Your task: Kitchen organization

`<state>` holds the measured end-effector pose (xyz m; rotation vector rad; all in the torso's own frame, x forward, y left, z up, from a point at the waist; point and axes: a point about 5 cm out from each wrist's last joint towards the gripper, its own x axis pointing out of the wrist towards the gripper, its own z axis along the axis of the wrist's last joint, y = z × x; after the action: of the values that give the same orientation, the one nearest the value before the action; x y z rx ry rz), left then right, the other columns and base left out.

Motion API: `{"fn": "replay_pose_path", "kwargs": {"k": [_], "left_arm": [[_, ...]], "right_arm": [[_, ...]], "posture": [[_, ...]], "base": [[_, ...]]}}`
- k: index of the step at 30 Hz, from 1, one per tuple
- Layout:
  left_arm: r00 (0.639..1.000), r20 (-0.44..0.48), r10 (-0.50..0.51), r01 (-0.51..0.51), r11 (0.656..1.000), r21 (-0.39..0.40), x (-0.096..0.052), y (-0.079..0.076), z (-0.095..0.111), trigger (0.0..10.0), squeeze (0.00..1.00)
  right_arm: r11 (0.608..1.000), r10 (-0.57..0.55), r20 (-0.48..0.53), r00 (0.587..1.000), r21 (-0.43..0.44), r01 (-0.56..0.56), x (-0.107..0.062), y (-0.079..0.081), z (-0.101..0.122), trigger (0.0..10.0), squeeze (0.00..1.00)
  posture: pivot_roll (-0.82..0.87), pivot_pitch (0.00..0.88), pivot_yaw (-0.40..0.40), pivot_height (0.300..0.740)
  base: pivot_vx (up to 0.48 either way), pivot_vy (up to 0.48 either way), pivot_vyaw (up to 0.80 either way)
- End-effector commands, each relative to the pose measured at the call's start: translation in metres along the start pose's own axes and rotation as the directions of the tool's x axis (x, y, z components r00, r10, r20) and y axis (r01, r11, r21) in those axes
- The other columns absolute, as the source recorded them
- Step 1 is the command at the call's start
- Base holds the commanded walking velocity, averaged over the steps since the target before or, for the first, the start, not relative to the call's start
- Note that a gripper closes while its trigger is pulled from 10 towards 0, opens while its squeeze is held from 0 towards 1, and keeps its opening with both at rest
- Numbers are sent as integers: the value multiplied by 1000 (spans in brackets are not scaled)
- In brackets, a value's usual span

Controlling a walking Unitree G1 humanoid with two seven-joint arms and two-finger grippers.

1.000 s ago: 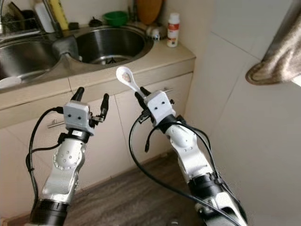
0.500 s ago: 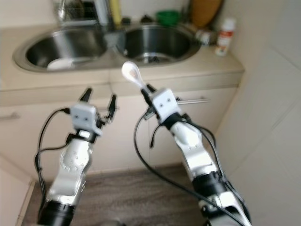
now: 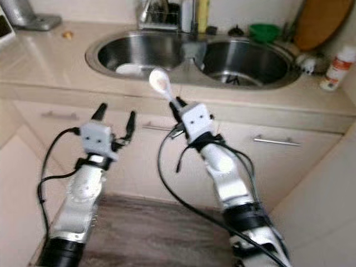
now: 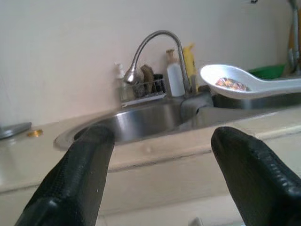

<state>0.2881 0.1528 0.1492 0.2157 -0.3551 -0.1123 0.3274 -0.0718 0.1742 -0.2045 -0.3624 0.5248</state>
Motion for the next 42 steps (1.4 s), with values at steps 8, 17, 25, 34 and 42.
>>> {"fn": "replay_pose_path", "kwargs": {"k": [8, 17, 25, 34, 42], "left_arm": [[999, 23, -29, 30, 999, -20, 4, -10, 5, 10000, 0], [999, 23, -32, 33, 999, -22, 4, -11, 5, 10000, 0], [999, 22, -33, 33, 999, -22, 4, -11, 5, 10000, 0], [999, 20, -34, 35, 999, -21, 4, -11, 5, 10000, 0], [999, 21, -34, 35, 999, -22, 4, -11, 5, 10000, 0]], "right_arm": [[999, -47, -9, 999, 9, 47, -3, -12, -1, 0, 0], [999, -34, -18, 999, 18, 35, -2, -11, -2, 10000, 0], [999, -41, -26, 999, 15, 41, -1, -12, -2, 10000, 0], [998, -55, -45, 997, 6, 56, 2, -14, -4, 10000, 0], [989, -146, -121, 982, -4, 146, 18, -28, -6, 10000, 0]], "posture": [[-2, 0, -36, 740], [-3, 0, -35, 740], [-3, 0, -34, 740], [-3, 0, -34, 740], [1, 0, -35, 740]], "base": [[294, 0, 0], [295, 0, 0], [297, 0, 0], [290, 0, 0], [30, 0, 0]]}}
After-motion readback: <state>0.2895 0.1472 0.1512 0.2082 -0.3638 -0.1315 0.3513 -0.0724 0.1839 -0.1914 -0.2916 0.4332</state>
